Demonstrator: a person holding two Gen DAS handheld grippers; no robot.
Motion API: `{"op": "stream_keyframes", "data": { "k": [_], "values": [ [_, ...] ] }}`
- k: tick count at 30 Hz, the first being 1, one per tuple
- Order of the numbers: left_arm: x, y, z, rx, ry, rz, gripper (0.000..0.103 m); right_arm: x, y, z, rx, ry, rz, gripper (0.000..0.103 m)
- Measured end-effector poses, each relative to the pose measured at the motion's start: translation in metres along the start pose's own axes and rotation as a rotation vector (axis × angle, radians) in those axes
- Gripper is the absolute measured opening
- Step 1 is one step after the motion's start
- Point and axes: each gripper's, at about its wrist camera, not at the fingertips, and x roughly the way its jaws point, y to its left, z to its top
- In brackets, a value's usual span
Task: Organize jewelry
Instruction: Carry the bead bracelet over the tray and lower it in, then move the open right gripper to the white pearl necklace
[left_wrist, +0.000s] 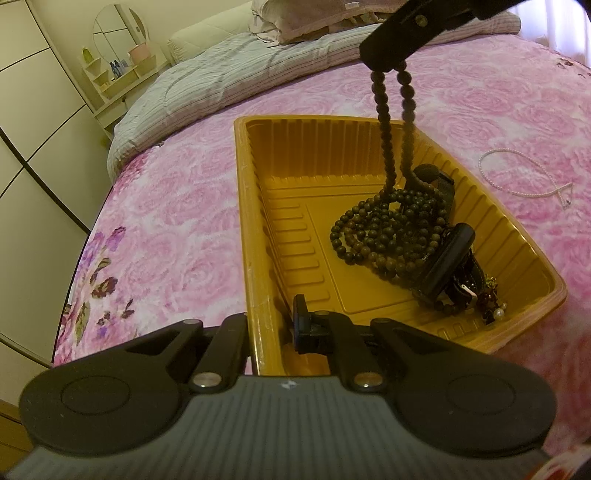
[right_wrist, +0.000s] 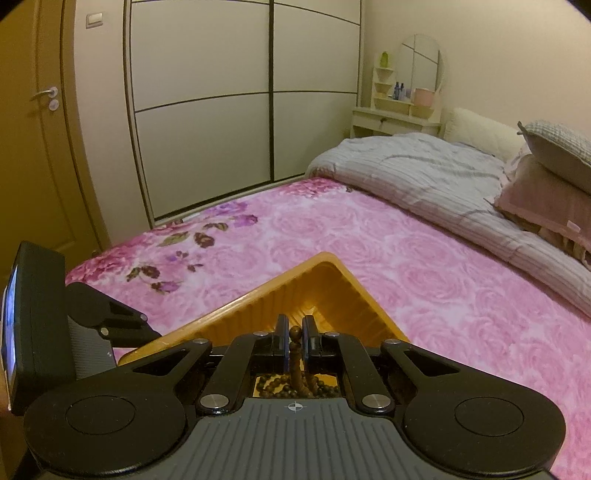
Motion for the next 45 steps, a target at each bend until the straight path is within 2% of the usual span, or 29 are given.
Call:
{"op": "stream_keyframes", "data": {
  "k": [4,5,6,8,13,21,26,34,45],
  "values": [
    [0.0,0.0,0.0,-0.002,0.0,-0.001,0.006,-0.005,-0.005,-0.001,0.031,-0.011,0.023,0.009],
    [0.0,0.0,0.0,-0.001,0.001,-0.001,0.006,-0.007,-0.007,-0.002,0.042,-0.018,0.019,0.024],
    [0.0,0.001,0.0,-0.004,0.002,-0.002,0.006,-0.011,-0.01,-0.004,0.058,-0.028,0.015,0.053],
    [-0.001,0.002,-0.001,-0.005,0.002,-0.004,0.006,-0.02,-0.018,-0.009,0.094,-0.057,0.01,0.066],
    [-0.002,0.002,-0.001,-0.004,0.002,-0.005,0.006,-0.042,-0.042,-0.034,0.196,-0.062,-0.043,0.066],
    [-0.002,0.002,-0.001,-0.003,0.002,-0.003,0.006,-0.071,-0.093,-0.109,0.384,0.012,-0.218,0.066],
    [-0.002,0.002,-0.001,0.002,0.003,-0.001,0.006,-0.09,-0.114,-0.145,0.456,0.053,-0.303,0.066],
    [-0.003,0.0,0.0,0.006,0.004,0.002,0.006,-0.106,-0.129,-0.179,0.464,0.102,-0.368,0.066],
    [-0.005,-0.002,0.003,0.018,0.005,0.017,0.006,-0.097,-0.133,-0.195,0.443,0.132,-0.382,0.066]
  ]
}}
